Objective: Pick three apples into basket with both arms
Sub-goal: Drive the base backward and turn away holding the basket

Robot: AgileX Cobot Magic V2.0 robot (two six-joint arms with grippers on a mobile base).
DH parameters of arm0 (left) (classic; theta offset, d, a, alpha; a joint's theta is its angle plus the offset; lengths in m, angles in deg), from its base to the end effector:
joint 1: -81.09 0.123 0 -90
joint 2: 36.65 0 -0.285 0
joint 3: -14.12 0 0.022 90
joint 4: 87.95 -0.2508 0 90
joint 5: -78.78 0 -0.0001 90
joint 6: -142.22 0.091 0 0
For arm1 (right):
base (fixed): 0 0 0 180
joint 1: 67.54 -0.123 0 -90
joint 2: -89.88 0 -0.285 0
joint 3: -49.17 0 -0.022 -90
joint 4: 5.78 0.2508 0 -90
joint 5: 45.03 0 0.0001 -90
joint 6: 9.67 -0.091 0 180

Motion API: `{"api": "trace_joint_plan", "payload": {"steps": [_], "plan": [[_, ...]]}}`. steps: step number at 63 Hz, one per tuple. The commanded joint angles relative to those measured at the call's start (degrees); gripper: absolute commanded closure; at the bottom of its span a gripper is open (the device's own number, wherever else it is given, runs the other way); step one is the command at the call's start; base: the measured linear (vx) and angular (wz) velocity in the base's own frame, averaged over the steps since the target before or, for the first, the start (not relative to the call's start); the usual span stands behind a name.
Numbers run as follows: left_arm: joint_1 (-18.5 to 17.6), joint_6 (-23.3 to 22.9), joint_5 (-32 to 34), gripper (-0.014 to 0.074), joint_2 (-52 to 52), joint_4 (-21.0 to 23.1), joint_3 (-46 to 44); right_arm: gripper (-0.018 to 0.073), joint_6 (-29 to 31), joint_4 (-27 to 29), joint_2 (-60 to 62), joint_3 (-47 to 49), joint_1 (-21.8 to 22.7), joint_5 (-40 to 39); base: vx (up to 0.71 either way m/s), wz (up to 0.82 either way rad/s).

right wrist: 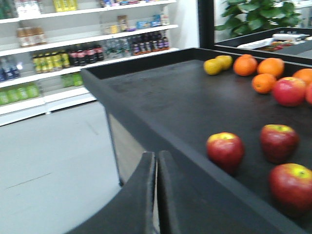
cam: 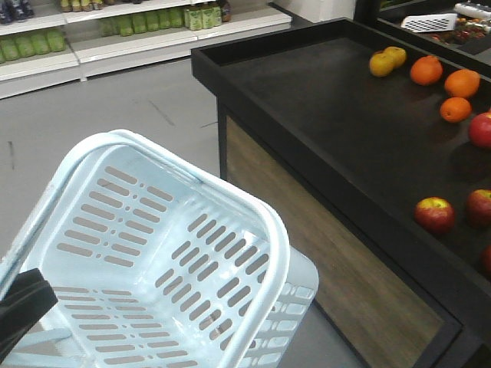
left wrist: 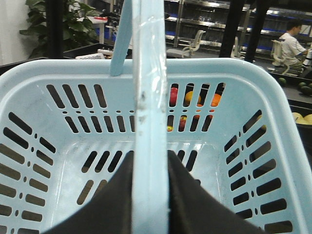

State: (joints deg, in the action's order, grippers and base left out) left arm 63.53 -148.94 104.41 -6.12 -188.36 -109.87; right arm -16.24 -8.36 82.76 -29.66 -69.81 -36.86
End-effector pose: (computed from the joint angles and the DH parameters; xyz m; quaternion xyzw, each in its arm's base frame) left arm 0.0702 -0.0627 0.3027 0.2000 0.6869 -0.3119 0.6252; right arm 0.0566 0.0017 0.1914 0.0133 0.7319 0.0350 0.6804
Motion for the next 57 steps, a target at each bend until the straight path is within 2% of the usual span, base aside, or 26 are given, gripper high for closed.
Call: {"api": "trace_joint_plan", "payload": {"steps": [1,57], "plan": [[-0.06,-0.66,-2.09,0.0603,0.21,-2.88,-1.86,0.0564,0.62,-0.42,0.75,-0.79,0.30,-4.47,-0.12,0.46],[-0.06,-0.66,-2.09,0.0603,0.21,-2.88,-1.86,0.0564,0.62,-0.42,0.75,-0.79,0.30,-4.47,-0.07,0.49]]}}
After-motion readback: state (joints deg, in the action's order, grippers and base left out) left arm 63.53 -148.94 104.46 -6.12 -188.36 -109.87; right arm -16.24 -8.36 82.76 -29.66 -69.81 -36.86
